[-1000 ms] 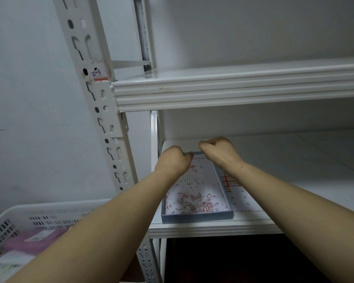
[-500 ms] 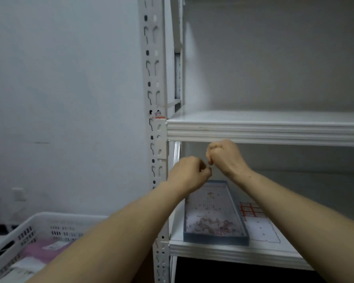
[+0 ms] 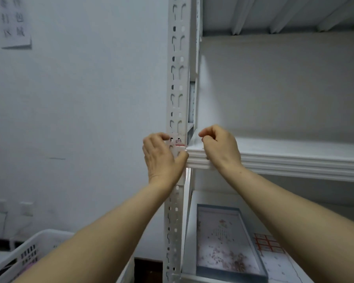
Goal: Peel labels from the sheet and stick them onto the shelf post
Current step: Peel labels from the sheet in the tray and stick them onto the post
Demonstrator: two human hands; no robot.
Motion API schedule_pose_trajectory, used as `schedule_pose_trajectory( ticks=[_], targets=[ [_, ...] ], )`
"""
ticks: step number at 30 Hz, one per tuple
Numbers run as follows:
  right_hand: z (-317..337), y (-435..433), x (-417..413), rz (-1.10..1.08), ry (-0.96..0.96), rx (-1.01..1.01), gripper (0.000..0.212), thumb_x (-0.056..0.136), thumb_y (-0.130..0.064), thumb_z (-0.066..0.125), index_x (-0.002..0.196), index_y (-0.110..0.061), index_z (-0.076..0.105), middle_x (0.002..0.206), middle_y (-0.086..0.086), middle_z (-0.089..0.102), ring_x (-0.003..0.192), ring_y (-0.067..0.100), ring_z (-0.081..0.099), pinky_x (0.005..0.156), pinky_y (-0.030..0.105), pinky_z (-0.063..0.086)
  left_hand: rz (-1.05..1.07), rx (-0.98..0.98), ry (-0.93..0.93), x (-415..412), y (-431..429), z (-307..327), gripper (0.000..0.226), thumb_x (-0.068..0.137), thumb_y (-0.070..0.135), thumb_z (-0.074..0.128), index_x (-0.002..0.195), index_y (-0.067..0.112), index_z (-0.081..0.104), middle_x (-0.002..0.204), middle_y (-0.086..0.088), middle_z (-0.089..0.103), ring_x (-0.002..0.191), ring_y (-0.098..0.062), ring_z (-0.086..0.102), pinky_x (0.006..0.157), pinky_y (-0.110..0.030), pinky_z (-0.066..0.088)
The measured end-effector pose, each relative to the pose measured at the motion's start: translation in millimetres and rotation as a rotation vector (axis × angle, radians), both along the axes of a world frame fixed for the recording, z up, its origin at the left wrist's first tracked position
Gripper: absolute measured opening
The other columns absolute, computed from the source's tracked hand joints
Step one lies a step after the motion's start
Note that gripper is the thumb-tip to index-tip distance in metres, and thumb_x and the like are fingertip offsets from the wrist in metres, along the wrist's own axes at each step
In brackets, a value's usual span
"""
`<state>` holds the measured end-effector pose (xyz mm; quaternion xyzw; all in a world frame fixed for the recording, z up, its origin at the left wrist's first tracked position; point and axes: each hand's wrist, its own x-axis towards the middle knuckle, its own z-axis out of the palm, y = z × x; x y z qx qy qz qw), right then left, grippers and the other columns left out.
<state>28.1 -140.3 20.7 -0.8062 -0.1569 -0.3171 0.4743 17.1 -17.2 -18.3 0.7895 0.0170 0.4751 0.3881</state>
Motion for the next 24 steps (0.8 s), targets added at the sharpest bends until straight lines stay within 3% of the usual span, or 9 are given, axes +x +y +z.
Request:
schedule_pose_trajectory(
  ticks=[3,5,6,8,10,13,17,21,24],
  targets=[
    [11.0,9.3,4.2,-0.056,-0.033,-0.090,0.030,0.087,-0.012,0.043,0.104,-0.024,0.064,0.108,-0.005,0.065,0.102,0.017,0.057,0.083,0.031,0.045,-0.216,-0.303,0.117,5.4,8.2,12.2,0.079,0.078,0.030,0.071,0.140,0.013,0.024,0.137,-0.005,0.032,0.121,-0.019,0.037,0.101,-0.028,0.035],
    [18.5,16.6,8.5,0.014,-0.051,-0.083,0.033,0.090,-0.012,0.040,0.114,-0.019,0.062,0.118,0.000,0.064,0.110,0.018,0.056,0.092,0.033,0.045,-0.335,-0.413,0.219,6.7,11.8,18.5,0.083,0.079,0.033,0.070,0.145,0.015,0.023,0.129,-0.002,0.048,0.108,-0.017,0.050,0.091,-0.031,0.046],
    [22.4,21.4,12.2,0.070,-0.022,-0.057,0.034,0.091,-0.012,0.039,0.116,-0.016,0.062,0.119,0.002,0.063,0.112,0.019,0.056,0.096,0.036,0.045,-0.393,-0.445,0.242,7.3,12.3,20.6,0.072,0.080,0.032,0.068,0.141,0.013,0.033,0.114,0.001,0.056,0.098,-0.015,0.054,0.081,-0.025,0.046],
    [28.3,30.1,16.4,0.196,0.080,0.023,0.030,0.089,-0.016,0.039,0.101,-0.008,0.065,0.103,0.005,0.067,0.099,0.022,0.059,0.095,0.047,0.047,-0.504,-0.482,0.235,8.7,12.3,22.9,0.031,0.082,0.024,0.066,0.109,0.009,0.062,0.083,0.006,0.061,0.080,-0.015,0.057,0.064,-0.020,0.042],
    [31.8,34.8,19.9,0.285,0.186,0.132,0.037,0.086,-0.025,0.039,0.089,0.005,0.060,0.091,0.017,0.067,0.081,0.024,0.056,0.087,0.055,0.051,-0.550,-0.494,0.227,10.8,11.6,23.6,0.013,0.081,0.021,0.064,0.087,0.010,0.068,0.075,0.003,0.064,0.075,-0.016,0.058,0.062,-0.022,0.043],
    [31.2,31.9,25.3,0.352,0.291,0.231,0.043,0.090,-0.028,0.039,0.099,0.006,0.063,0.104,0.019,0.069,0.088,0.028,0.064,0.083,0.047,0.056,-0.565,-0.515,0.238,13.7,10.3,24.2,0.010,0.083,0.019,0.063,0.085,0.010,0.065,0.076,0.000,0.063,0.070,-0.014,0.056,0.061,-0.023,0.042],
    [28.7,25.3,28.5,0.419,0.289,0.235,0.034,0.096,-0.023,0.038,0.086,-0.006,0.065,0.092,0.011,0.070,0.080,0.023,0.066,0.058,0.029,0.058,-0.569,-0.506,0.246,15.6,10.8,23.5,0.020,0.087,0.021,0.057,0.099,0.007,0.064,0.081,0.000,0.063,0.075,-0.014,0.055,0.061,-0.025,0.040],
    [25.5,28.0,31.7,0.354,0.251,0.183,0.041,0.093,-0.032,0.038,0.088,-0.001,0.065,0.096,0.014,0.071,0.091,0.030,0.067,0.076,0.041,0.059,-0.589,-0.517,0.240,16.0,8.0,25.3,0.015,0.091,0.020,0.051,0.083,0.013,0.062,0.072,0.002,0.060,0.068,-0.013,0.054,0.059,-0.026,0.040],
    [24.1,31.5,30.8,0.273,0.203,0.087,0.055,0.080,-0.046,0.035,0.090,0.000,0.063,0.096,0.016,0.069,0.094,0.035,0.064,0.085,0.051,0.053,-0.619,-0.531,0.246,14.1,5.9,27.4,0.024,0.090,0.018,0.049,0.067,0.015,0.056,0.058,0.003,0.056,0.055,-0.011,0.052,0.051,-0.021,0.038]
  ],
)
